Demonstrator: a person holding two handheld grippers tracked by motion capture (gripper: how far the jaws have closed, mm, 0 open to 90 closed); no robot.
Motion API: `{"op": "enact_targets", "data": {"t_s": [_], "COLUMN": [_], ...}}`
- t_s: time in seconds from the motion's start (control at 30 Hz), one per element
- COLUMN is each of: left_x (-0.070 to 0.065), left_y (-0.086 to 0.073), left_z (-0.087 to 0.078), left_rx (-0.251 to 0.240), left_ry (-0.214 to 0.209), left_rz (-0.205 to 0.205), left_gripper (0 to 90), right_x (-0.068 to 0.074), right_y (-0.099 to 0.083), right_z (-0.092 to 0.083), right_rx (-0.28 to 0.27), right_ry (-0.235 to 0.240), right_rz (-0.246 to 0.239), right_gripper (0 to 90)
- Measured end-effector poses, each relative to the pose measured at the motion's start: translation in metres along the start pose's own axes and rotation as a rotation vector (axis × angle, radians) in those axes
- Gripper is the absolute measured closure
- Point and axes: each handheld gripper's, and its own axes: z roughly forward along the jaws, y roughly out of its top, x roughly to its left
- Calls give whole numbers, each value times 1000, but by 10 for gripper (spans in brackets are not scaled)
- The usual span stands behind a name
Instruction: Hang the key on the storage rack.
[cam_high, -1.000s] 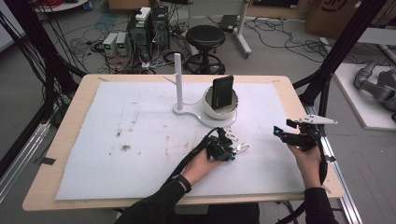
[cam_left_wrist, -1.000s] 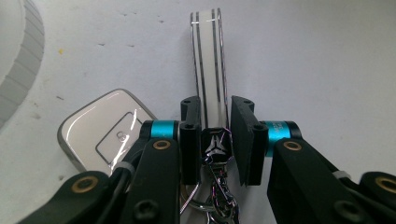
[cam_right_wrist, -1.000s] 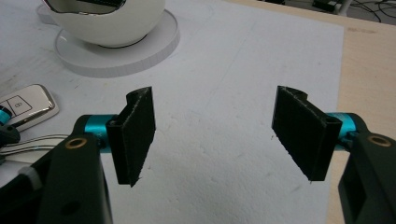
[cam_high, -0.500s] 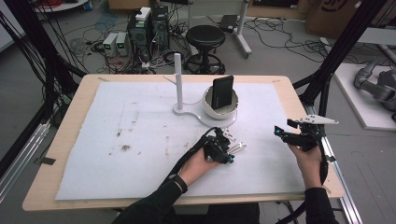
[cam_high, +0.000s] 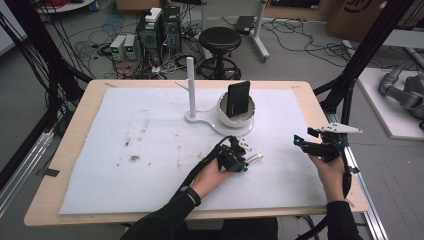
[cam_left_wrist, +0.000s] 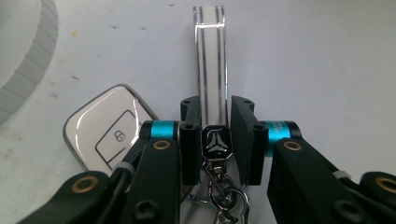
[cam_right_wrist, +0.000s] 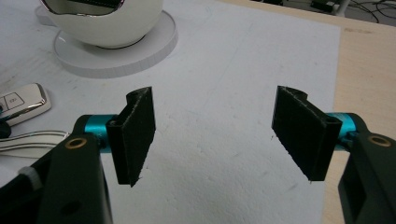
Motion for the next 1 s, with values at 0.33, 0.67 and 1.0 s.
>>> {"op": "enact_targets", "data": {"t_s": [0.33, 0.67, 1.0], "left_x": [13, 44, 80], "left_y": [-6, -26, -45], "left_z": [-45, -109, -159], "left_rx": [-173, -383, -577], "left_ry": [-6, 24, 70], "left_rz": [-49, -153, -257], "left_gripper": [739, 740, 740], "right_x": [-1, 1, 2], "right_y": [0, 0, 1], "right_z": [-1, -1, 0], "right_rx": [-5, -5, -1], "right_ry": [-4, -6, -6], "right_rz": [2, 2, 0], "right_gripper": [308, 308, 308]}}
